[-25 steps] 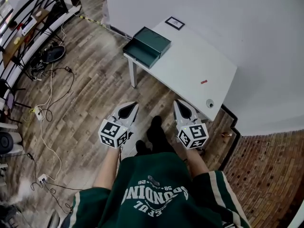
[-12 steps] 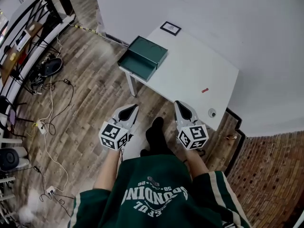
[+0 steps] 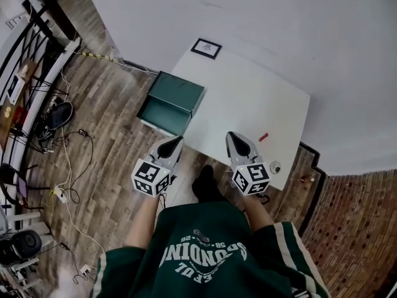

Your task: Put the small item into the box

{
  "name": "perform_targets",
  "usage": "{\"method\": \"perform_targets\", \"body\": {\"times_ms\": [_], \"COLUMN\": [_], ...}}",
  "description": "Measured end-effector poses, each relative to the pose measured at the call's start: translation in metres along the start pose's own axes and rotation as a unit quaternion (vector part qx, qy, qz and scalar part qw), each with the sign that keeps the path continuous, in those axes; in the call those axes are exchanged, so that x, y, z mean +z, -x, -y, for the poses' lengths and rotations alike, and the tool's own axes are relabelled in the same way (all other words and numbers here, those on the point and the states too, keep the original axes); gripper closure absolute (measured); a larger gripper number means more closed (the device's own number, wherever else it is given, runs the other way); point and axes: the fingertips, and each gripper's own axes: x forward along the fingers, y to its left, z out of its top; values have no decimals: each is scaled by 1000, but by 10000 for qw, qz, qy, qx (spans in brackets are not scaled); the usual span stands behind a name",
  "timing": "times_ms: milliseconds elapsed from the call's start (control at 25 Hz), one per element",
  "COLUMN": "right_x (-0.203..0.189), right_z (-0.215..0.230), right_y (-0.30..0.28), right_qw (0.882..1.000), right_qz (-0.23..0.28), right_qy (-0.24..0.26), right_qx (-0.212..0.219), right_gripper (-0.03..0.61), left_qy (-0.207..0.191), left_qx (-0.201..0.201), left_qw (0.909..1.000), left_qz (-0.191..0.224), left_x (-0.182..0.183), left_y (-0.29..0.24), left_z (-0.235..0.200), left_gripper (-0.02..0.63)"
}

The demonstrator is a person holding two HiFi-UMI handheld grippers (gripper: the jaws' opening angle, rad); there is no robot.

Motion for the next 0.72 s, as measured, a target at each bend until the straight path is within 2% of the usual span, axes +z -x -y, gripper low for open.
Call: {"method": "perform_targets", "body": {"times_ms": [280,720], "right_x": [23,19], "right_z": [57,91], "right_y": [-40,-58], "right_qw": [9998,9971], "right_qz": [-21,-123], "right_qy": [-111,-143], "right_qx": [-182,-731], "right_gripper": [576,577], "left_qy": [-96,-184], "left_qx": [-315,-1059], "left_qw": [9994,9936], "left_qz": [-128,-357], "left_x": [29,32], "left_y": [-77,-141], "left_z": [-14,-17], "left_gripper": [563,563]}}
